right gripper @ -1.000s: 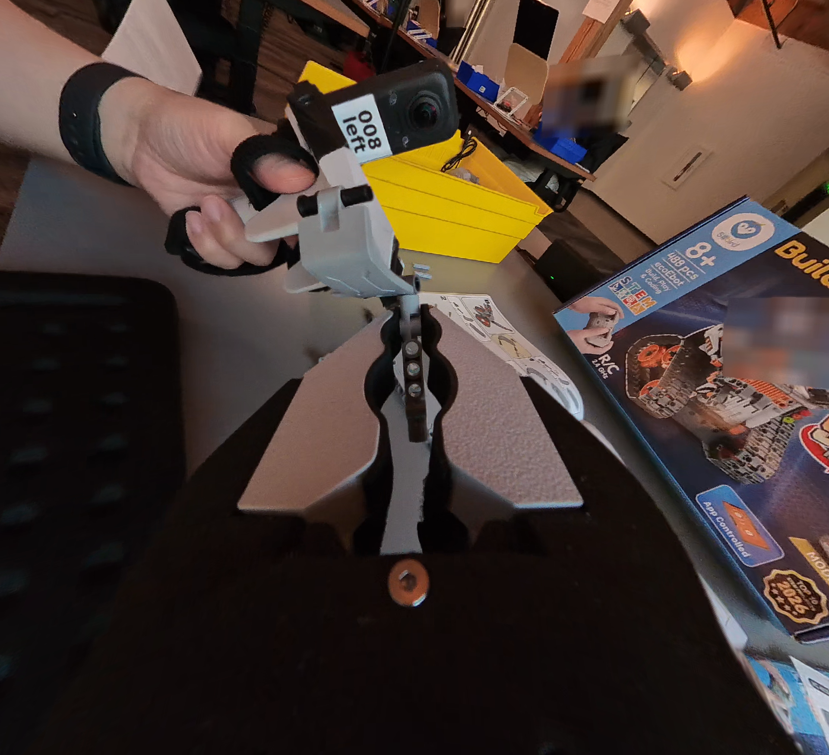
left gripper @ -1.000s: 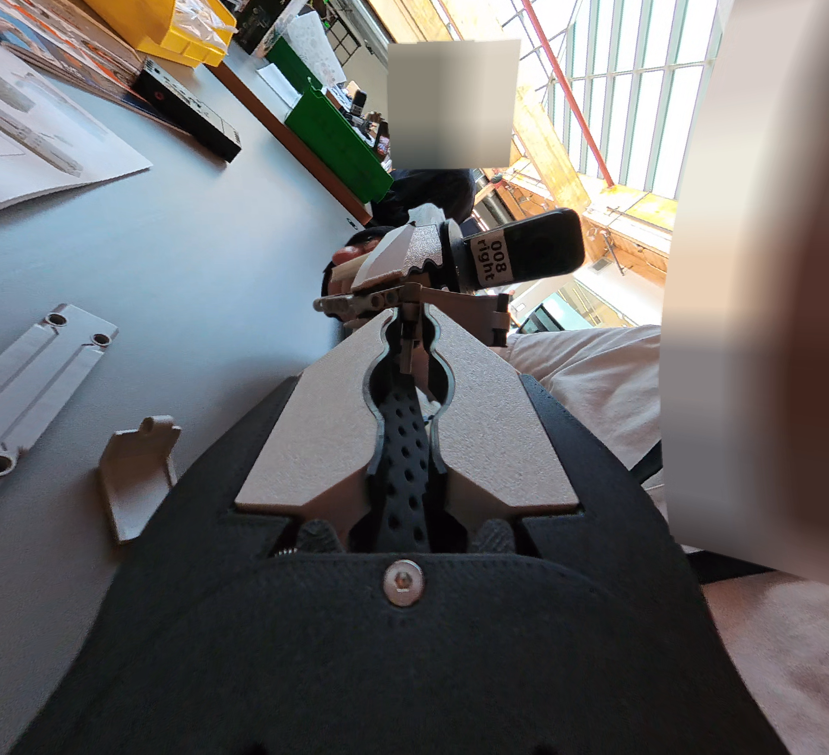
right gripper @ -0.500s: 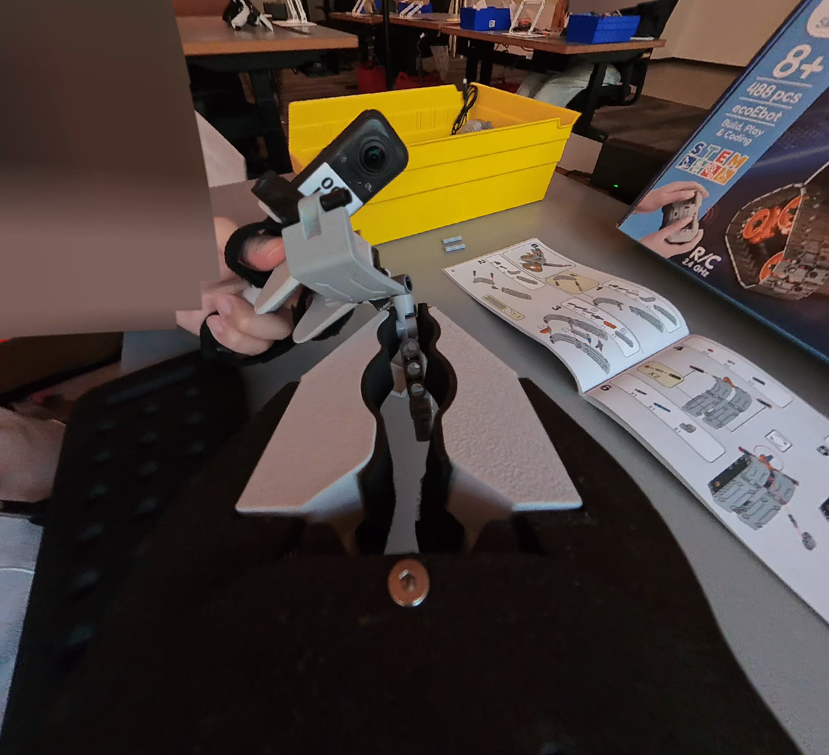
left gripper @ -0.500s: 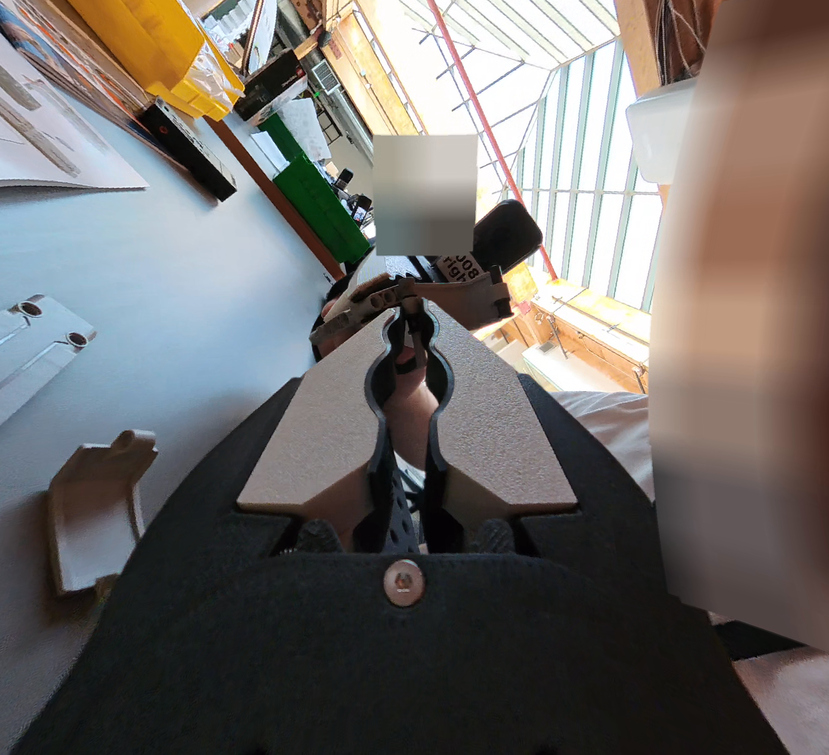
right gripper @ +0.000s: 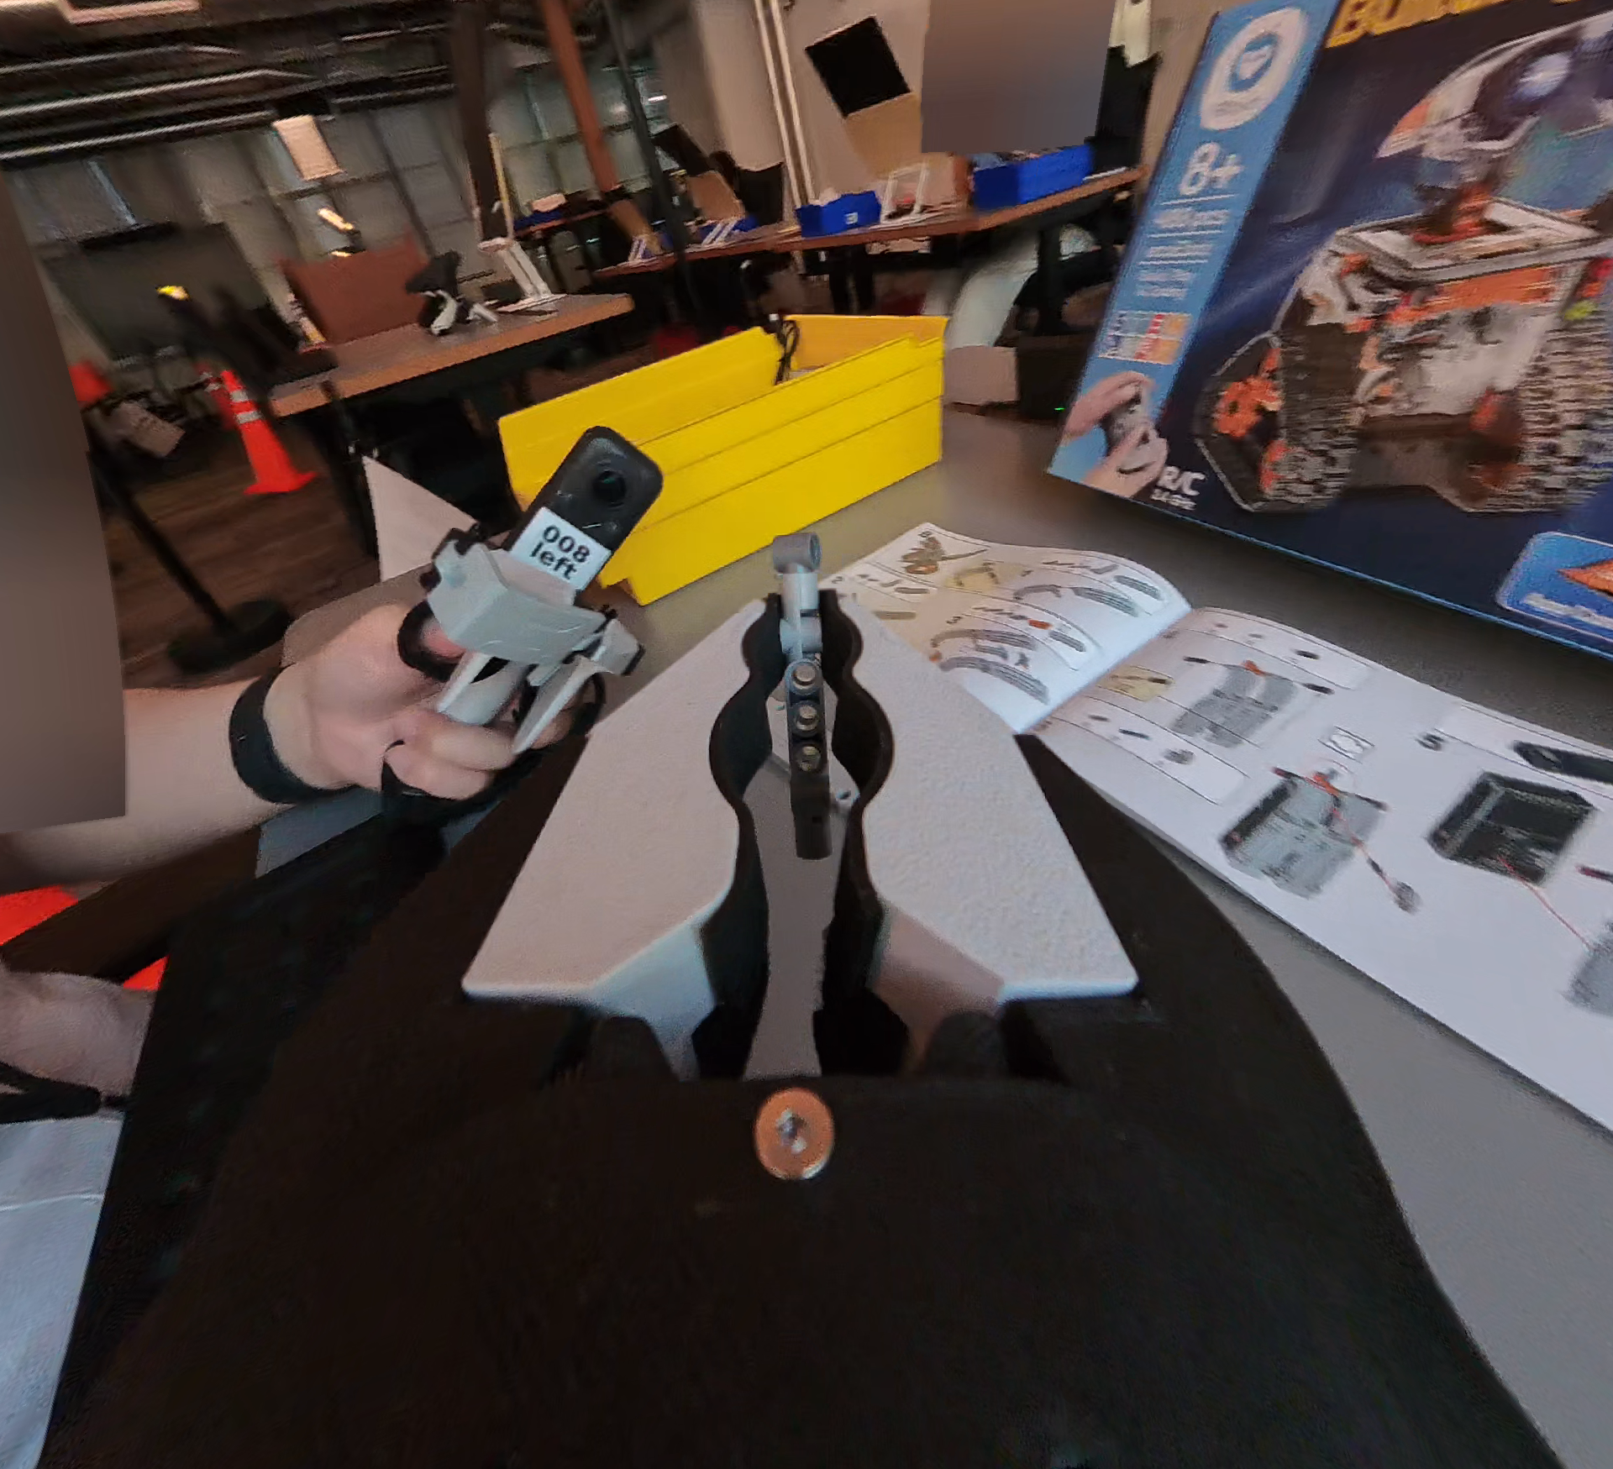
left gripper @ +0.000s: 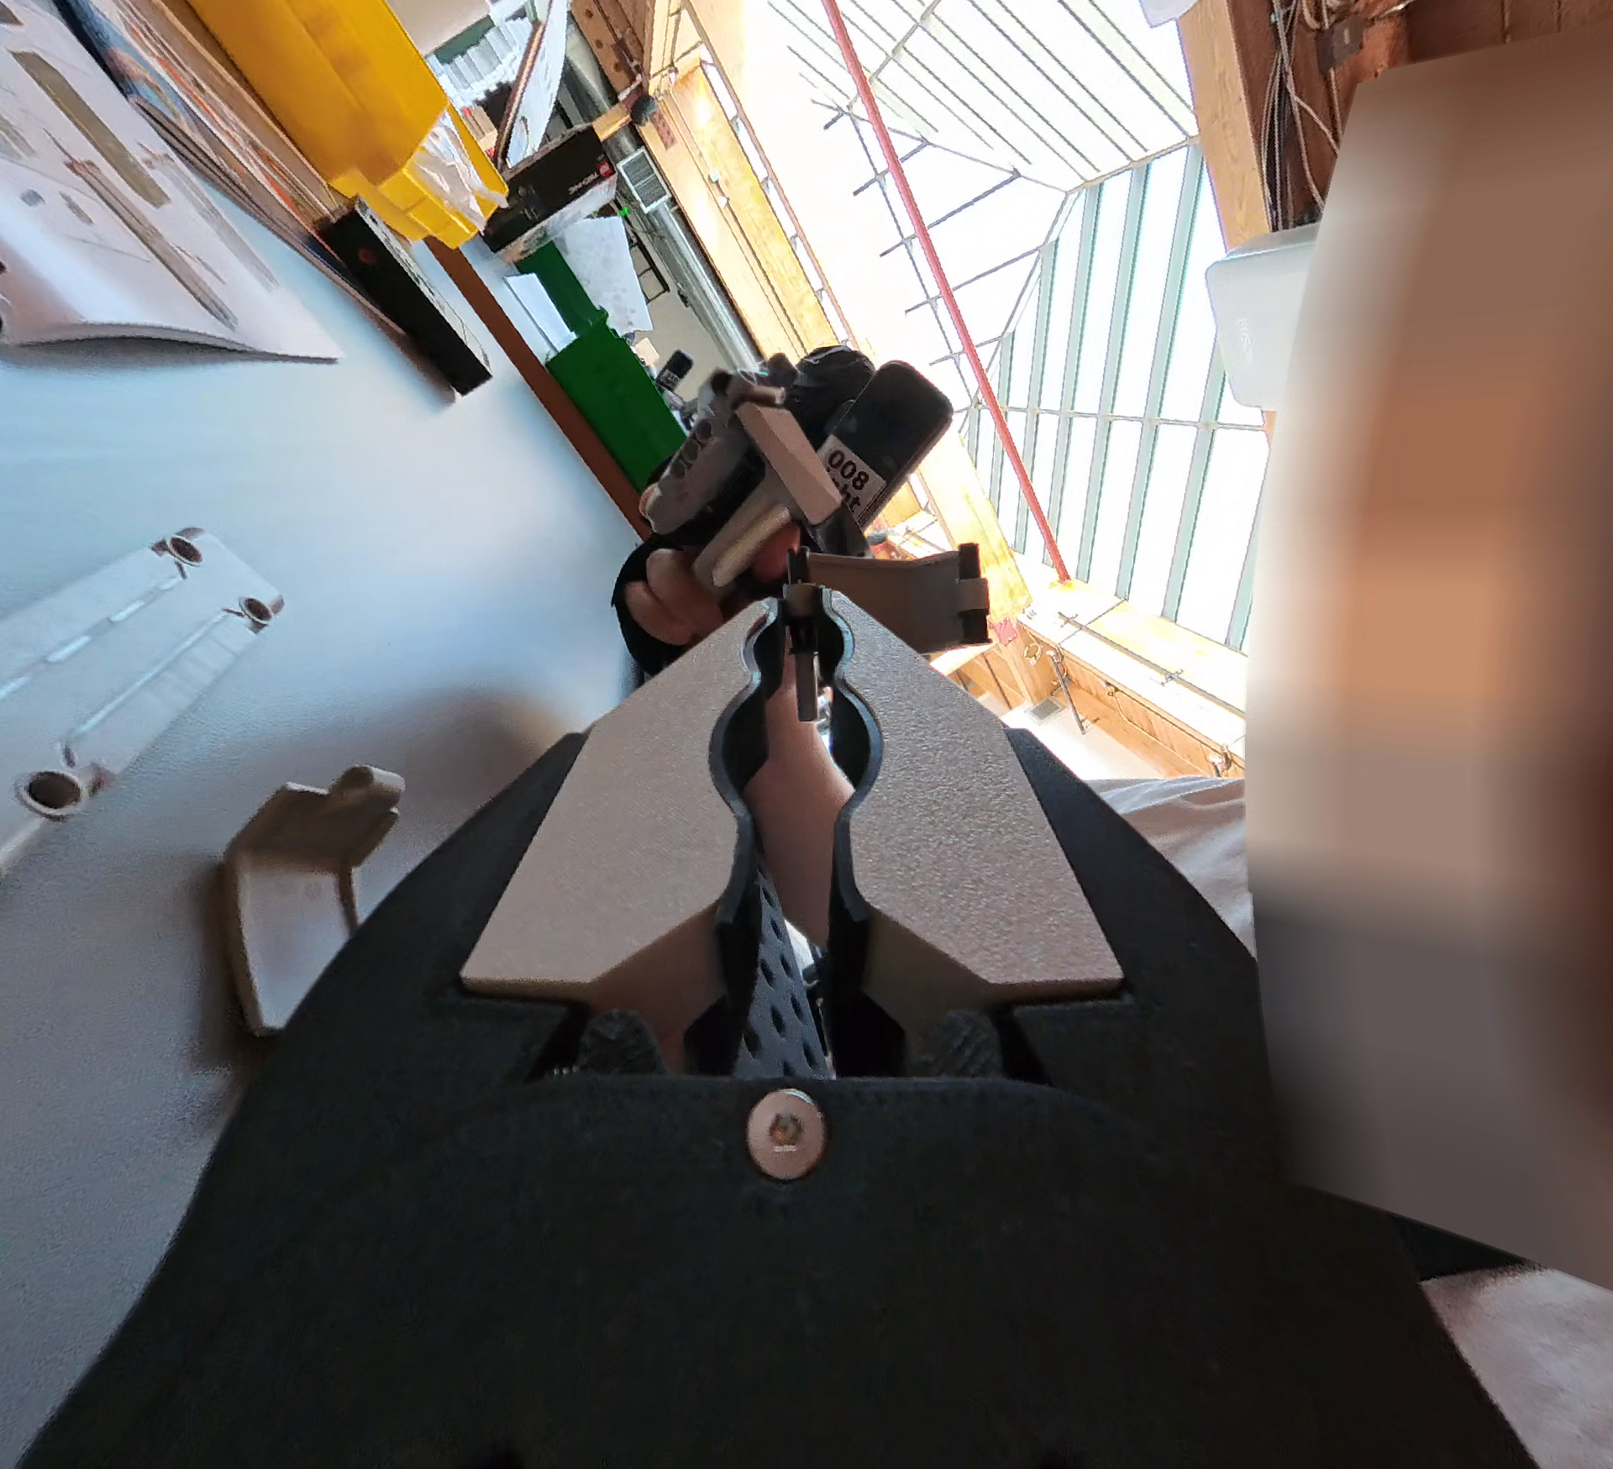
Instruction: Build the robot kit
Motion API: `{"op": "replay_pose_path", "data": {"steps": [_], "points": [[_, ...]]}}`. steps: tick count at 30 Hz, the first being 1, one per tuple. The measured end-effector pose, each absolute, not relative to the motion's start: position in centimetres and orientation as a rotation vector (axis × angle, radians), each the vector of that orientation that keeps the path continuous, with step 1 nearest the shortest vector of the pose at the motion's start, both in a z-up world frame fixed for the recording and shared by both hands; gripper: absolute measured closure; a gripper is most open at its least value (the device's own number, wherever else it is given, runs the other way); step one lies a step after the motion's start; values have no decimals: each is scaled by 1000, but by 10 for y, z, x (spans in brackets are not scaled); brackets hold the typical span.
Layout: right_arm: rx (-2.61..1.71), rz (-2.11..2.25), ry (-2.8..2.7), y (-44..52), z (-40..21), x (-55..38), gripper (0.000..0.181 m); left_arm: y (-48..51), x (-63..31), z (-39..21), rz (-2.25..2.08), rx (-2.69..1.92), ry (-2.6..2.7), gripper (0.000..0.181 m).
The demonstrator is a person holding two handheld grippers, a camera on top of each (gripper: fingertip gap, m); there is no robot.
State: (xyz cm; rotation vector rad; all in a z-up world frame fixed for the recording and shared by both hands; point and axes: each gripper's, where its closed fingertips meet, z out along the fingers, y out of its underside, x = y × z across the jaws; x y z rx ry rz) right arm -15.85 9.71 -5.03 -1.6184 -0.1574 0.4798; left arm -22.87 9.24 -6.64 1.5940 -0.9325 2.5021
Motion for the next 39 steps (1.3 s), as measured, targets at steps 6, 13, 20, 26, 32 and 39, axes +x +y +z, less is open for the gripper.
{"op": "replay_pose_path", "data": {"steps": [6,13,20,26,32,39], "points": [[-1645,517,-234,101,-59,-173,174,100,-228,-91,2265,1909,-1422,176],[-1759,289,-335,106,-80,-169,174,73,-222,-153,1638,2015,-1852,175],[-1868,-111,-638,108,-110,-176,174,89,-220,-144,1638,2081,-2099,142],[-1789,-278,-828,107,-110,-200,175,93,-229,-95,1757,1972,-2642,154],[-1697,-542,-951,109,-107,-208,174,86,-214,-93,1914,2017,-2330,165],[-1730,-598,-996,111,-118,-211,174,88,-212,-106,1790,2000,-2511,174]]}}
